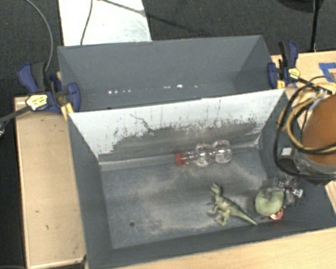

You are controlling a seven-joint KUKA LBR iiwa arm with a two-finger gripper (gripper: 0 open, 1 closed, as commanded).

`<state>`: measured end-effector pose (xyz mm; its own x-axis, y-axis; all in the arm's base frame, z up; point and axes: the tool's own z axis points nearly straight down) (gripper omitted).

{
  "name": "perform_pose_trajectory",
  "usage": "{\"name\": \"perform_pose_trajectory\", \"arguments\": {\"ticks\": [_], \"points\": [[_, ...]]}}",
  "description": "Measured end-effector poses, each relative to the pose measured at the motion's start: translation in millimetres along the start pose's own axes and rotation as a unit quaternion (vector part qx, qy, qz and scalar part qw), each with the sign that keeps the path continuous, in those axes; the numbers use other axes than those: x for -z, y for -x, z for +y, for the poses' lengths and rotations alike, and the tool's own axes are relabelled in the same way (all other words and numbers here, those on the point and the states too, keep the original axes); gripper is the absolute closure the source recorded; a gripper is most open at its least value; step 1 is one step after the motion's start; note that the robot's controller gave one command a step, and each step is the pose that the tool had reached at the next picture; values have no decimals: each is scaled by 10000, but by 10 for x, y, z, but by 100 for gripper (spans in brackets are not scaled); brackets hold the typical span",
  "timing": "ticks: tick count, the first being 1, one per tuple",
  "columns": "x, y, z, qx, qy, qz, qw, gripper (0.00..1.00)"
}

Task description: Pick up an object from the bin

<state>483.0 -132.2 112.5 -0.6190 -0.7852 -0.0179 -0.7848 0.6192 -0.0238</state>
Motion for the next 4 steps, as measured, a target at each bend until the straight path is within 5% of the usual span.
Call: {"name": "perform_pose_trajectory", "arguments": {"ticks": [4], "points": [[262, 5, 7, -25, 26, 3, 10000, 100]]}}
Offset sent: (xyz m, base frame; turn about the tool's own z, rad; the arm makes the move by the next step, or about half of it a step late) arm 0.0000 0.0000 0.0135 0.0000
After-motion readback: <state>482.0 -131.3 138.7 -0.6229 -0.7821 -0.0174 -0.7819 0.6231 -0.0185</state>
